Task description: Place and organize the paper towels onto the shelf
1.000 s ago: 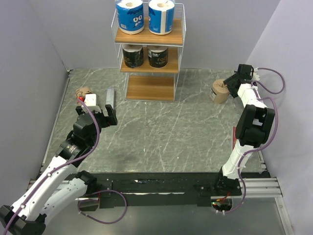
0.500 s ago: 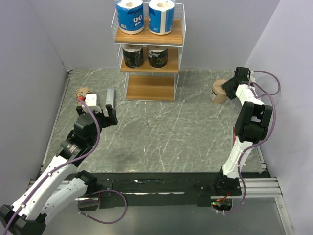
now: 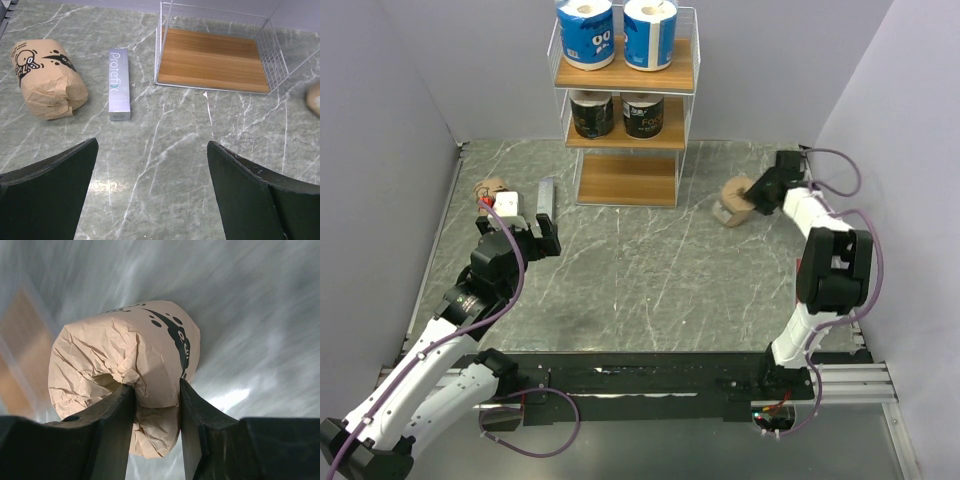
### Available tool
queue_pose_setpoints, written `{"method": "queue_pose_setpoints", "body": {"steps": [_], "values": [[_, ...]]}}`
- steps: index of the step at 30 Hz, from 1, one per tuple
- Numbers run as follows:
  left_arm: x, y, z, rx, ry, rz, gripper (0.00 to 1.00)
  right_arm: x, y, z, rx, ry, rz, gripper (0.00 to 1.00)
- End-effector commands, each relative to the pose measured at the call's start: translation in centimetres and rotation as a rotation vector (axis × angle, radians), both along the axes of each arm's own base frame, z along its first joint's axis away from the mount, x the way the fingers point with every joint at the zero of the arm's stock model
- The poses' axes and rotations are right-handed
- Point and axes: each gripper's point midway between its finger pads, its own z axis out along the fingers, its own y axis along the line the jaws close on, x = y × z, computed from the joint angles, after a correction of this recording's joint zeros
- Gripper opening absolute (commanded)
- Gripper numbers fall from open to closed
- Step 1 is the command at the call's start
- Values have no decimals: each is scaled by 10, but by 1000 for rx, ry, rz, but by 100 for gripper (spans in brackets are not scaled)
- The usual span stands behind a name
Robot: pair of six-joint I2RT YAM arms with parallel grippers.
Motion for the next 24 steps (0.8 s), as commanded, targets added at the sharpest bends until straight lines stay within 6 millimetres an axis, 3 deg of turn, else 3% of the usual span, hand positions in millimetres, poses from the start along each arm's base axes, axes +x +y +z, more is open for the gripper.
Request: {"method": "queue_pose_setpoints", "body": {"steps": [1,2,3,6,7,8,10,12,16,18,20,21,24], "values": [[0,-4,20,-41,-56,-17,96,-30,98,29,47,-86,298,36],[0,-4,20,-39,-56,-16,96,-43,112,29,62,-88,332,36],[0,-4,20,-40,-56,-14,96,-57,143,30,86,-91,414,36],[0,-4,19,-47,-52,-11,97,-91,186,32,171,-104,510,36],[0,-4,19,-55,-47,-10,97,-99,212,45,239,-154,554,36],[0,-6,19,-62,-40,-13,96,-112,221,35,288,-140,575,36],[-1,-14,15,-81,-11,-46,97,-134,252,37,418,-132,643,36],[0,-19,14,-96,14,-59,96,-144,265,32,462,-137,686,37],[-3,-37,15,-181,68,-116,96,-158,257,3,399,-58,692,45],[-6,-46,9,-214,103,-153,96,-163,238,-8,355,-2,661,57],[-11,-59,4,-271,141,-204,96,-158,215,-5,242,-14,642,63],[-11,-64,0,-296,161,-211,97,-166,202,-12,191,44,620,65],[-13,-78,-11,-354,202,-257,97,-170,171,-1,61,58,604,71]]}}
